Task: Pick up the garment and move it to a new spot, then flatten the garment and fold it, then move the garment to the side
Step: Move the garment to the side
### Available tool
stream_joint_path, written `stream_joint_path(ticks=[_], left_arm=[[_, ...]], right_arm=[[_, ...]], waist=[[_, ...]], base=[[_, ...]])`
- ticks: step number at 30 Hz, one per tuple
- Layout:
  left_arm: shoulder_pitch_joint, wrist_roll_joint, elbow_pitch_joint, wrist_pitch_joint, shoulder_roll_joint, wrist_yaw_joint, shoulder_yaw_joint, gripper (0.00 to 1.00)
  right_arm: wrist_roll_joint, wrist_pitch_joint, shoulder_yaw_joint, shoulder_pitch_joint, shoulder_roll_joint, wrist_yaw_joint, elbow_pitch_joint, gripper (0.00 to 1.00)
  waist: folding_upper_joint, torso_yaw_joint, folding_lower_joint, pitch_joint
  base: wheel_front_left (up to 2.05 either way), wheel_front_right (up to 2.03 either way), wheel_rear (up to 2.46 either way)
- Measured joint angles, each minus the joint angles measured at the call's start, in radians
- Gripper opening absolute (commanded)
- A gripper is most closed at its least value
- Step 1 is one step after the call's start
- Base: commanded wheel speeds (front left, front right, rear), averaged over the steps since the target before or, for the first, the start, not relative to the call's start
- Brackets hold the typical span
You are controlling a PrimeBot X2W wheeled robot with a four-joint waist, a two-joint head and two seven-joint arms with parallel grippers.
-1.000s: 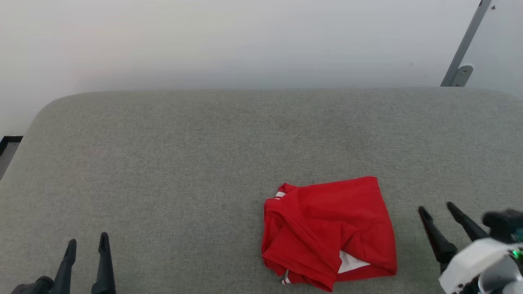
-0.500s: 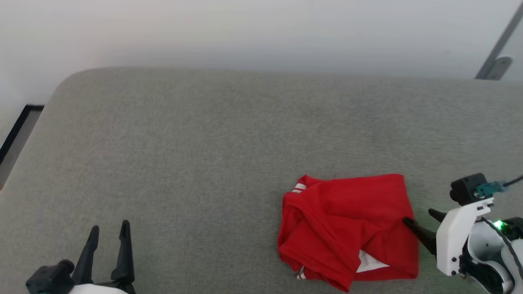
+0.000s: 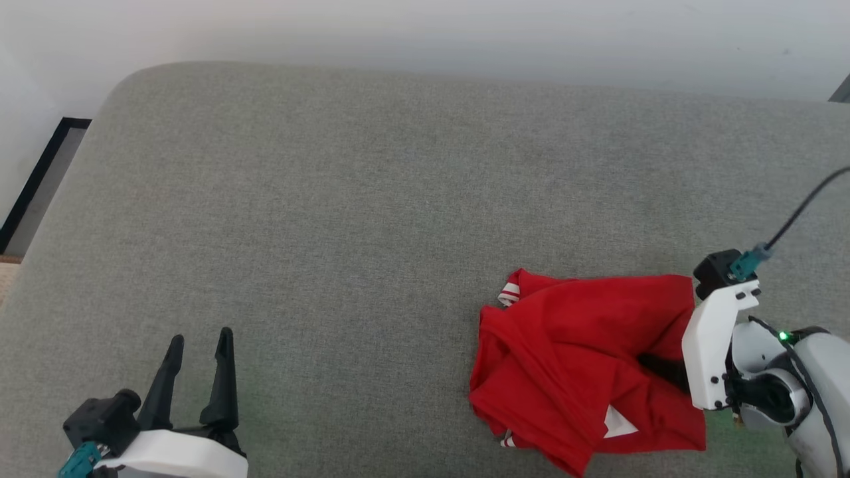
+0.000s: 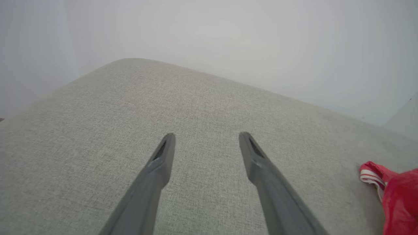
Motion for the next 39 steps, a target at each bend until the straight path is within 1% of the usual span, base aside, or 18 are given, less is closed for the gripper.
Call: stream_joint_path(ticks=[1, 4, 9, 11, 15, 22, 24, 30, 34, 39], left_arm=[[-0.005, -0.001, 0.000, 0.000, 0.001, 0.000, -0.004, 1.00], [-0.020, -0.003, -0.001, 0.000, 0.003, 0.000, -0.011, 1.00], [-0.048, -0.004, -0.010, 0.000, 0.006, 0.000, -0.022, 1.00], [-0.059, -0.004, -0.015, 0.000, 0.008, 0.000, -0.028, 1.00], [-0.087, -0.001, -0.033, 0.000, 0.014, 0.000, -0.040, 1.00], [-0.140, 0.025, -0.055, 0.000, 0.018, 0.000, -0.077, 1.00], [-0.150, 0.026, -0.058, 0.000, 0.016, 0.000, -0.083, 1.00], [-0.235, 0.039, -0.065, 0.000, 0.025, 0.000, -0.150, 1.00], [-0.287, 0.043, -0.071, 0.000, 0.028, 0.000, -0.197, 1.00], [-0.361, 0.041, -0.070, 0.000, 0.047, 0.000, -0.255, 1.00]], right_arm=[[0.009, 0.012, 0.011, -0.009, -0.003, 0.000, 0.000, 0.00], [0.036, 0.013, 0.020, -0.025, -0.006, 0.001, -0.002, 0.00], [0.058, -0.022, 0.003, -0.041, -0.021, 0.004, -0.009, 0.00], [0.062, -0.033, -0.015, -0.056, -0.036, 0.004, -0.013, 0.00], [0.053, -0.056, -0.057, -0.072, -0.093, 0.001, -0.009, 0.00], [0.005, -0.085, -0.109, -0.122, -0.171, 0.001, -0.014, 0.00], [-0.001, -0.087, -0.116, -0.131, -0.180, 0.001, -0.013, 0.00], [-0.053, -0.111, -0.141, -0.196, -0.235, 0.001, 0.007, 0.00], [-0.078, -0.153, -0.147, -0.239, -0.261, 0.001, 0.030, 0.00], [-0.110, -0.217, -0.140, -0.306, -0.281, 0.001, 0.077, 0.00]], waist=[[0.0001, 0.002, 0.0000, 0.003], [0.0000, 0.001, 0.0000, 0.012], [0.0000, -0.017, 0.0000, 0.026], [0.0000, -0.028, 0.0000, 0.030], [0.0000, -0.052, 0.0000, 0.037], [0.0000, -0.105, 0.0000, 0.056], [0.0000, -0.114, -0.0001, 0.060], [0.0000, -0.181, 0.0000, 0.092], [0.0000, -0.220, 0.0000, 0.116], [0.0000, -0.265, 0.0000, 0.153]], base=[[0.00, 0.00, 0.00], [0.00, 0.00, 0.00], [0.00, 0.00, 0.00], [0.00, 0.00, 0.00], [0.00, 0.00, 0.00], [0.00, 0.00, 0.00], [0.00, 0.00, 0.00], [0.00, 0.00, 0.00], [0.00, 0.00, 0.00], [0.00, 0.00, 0.00]])
